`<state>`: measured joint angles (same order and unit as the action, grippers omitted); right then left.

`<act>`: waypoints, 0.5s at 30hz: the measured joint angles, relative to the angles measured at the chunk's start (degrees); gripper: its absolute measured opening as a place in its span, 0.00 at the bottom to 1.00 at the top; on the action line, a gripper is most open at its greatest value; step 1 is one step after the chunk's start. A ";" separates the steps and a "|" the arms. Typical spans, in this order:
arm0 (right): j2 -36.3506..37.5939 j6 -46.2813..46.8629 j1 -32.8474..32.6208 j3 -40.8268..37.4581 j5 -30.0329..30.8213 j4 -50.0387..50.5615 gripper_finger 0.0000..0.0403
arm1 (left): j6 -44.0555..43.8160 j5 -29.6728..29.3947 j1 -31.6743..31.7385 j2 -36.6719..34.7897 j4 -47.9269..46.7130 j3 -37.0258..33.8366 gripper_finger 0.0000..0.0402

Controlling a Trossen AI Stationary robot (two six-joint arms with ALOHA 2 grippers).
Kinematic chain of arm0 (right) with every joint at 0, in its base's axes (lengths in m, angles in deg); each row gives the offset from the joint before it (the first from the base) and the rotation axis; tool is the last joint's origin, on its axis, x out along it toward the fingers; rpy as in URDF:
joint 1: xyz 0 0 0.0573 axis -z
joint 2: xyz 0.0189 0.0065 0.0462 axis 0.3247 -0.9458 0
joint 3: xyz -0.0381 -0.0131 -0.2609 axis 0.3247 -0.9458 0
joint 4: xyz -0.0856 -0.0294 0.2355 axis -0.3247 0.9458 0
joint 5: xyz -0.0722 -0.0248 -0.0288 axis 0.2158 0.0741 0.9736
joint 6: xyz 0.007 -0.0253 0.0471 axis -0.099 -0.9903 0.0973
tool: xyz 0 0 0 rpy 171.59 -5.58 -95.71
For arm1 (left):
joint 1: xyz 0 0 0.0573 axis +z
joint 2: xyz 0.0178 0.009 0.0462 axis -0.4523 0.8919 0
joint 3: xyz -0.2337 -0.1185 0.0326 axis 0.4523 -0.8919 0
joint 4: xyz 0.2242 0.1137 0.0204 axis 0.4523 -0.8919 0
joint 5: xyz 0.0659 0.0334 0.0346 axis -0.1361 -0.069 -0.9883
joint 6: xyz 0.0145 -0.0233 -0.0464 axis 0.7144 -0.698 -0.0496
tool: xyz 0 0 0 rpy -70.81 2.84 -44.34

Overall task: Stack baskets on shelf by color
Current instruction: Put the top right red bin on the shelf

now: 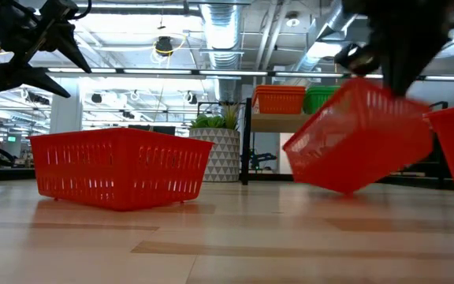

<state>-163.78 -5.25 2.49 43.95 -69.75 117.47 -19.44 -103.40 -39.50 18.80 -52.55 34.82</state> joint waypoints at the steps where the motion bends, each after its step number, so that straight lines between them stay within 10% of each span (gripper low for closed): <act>1: 1.68 1.80 -0.05 0.00 -0.36 0.12 0.00 | 0.06 0.00 0.01 0.00 0.00 0.00 0.68; 15: 27.82 20.18 -0.01 2.83 4.05 0.53 0.00 | 0.28 0.02 -0.01 0.00 -0.02 0.02 0.68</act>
<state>-135.95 14.92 2.48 46.78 -65.70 118.00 -19.16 -103.38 -39.51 18.80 -52.57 34.85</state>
